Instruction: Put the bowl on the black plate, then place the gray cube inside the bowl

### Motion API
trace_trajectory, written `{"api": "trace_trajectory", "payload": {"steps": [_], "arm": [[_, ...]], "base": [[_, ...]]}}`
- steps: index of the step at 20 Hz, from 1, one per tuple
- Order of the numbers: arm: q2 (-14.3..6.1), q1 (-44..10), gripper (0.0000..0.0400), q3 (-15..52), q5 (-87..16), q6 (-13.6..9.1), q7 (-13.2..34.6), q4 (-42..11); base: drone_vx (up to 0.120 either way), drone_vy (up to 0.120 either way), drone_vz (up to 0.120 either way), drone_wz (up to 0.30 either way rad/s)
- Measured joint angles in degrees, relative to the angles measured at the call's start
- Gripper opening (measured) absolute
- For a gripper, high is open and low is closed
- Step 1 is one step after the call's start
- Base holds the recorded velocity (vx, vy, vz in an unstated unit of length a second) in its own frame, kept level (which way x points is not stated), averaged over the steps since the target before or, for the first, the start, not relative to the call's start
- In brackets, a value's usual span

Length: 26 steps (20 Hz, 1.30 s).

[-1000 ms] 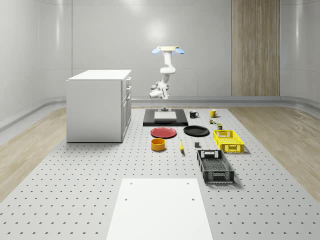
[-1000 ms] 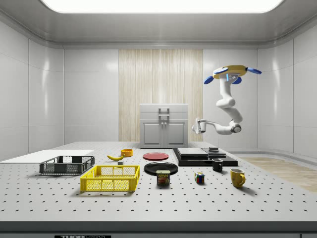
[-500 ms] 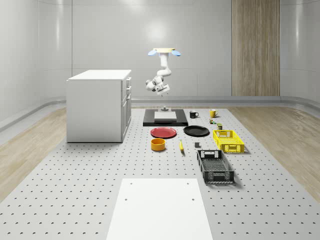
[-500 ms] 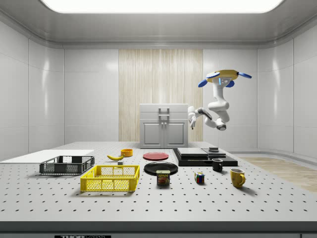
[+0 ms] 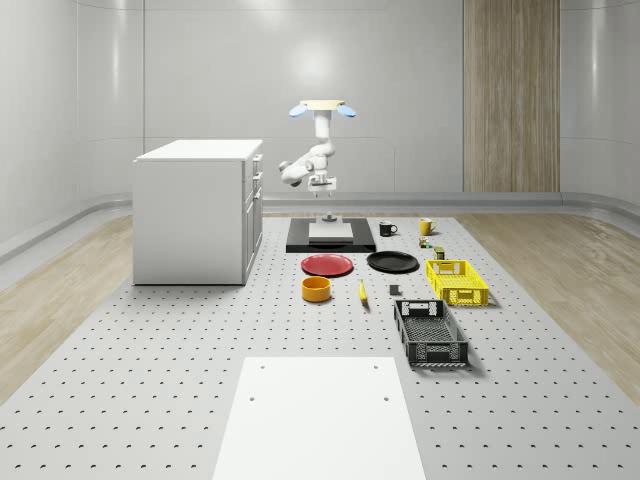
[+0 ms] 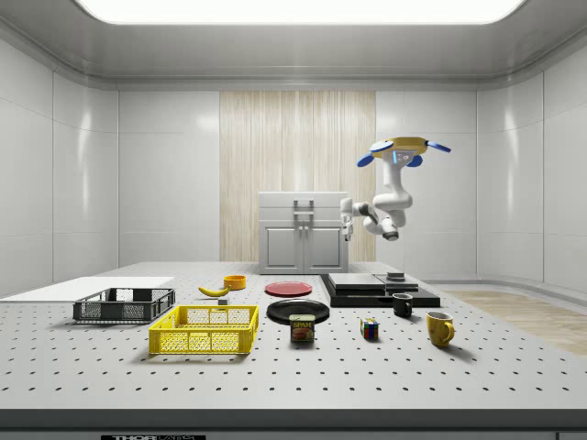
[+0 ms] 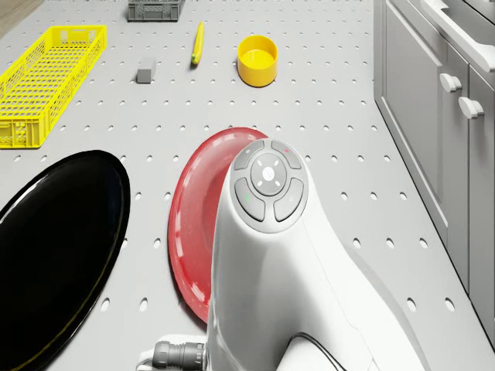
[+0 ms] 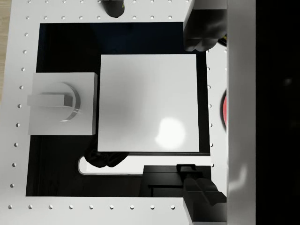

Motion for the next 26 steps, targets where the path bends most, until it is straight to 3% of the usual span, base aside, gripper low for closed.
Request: {"api": "trace_trajectory", "payload": {"steps": [7,22,26], "arm": [[-2.54,-2.72,0.0400,1.56,0.23,0.67,2.00,-0.03],[-7.16,-5.02,0.0400,3.39,2.40,4.28,4.00,0.25],[-8.29,-5.42,0.0400,3.75,3.00,5.30,4.38,0.33]], "base": [[0.120,0.000,0.000,0.000],[0.120,0.000,0.000,0.000],[0.120,0.000,-0.110,0.000]]}}
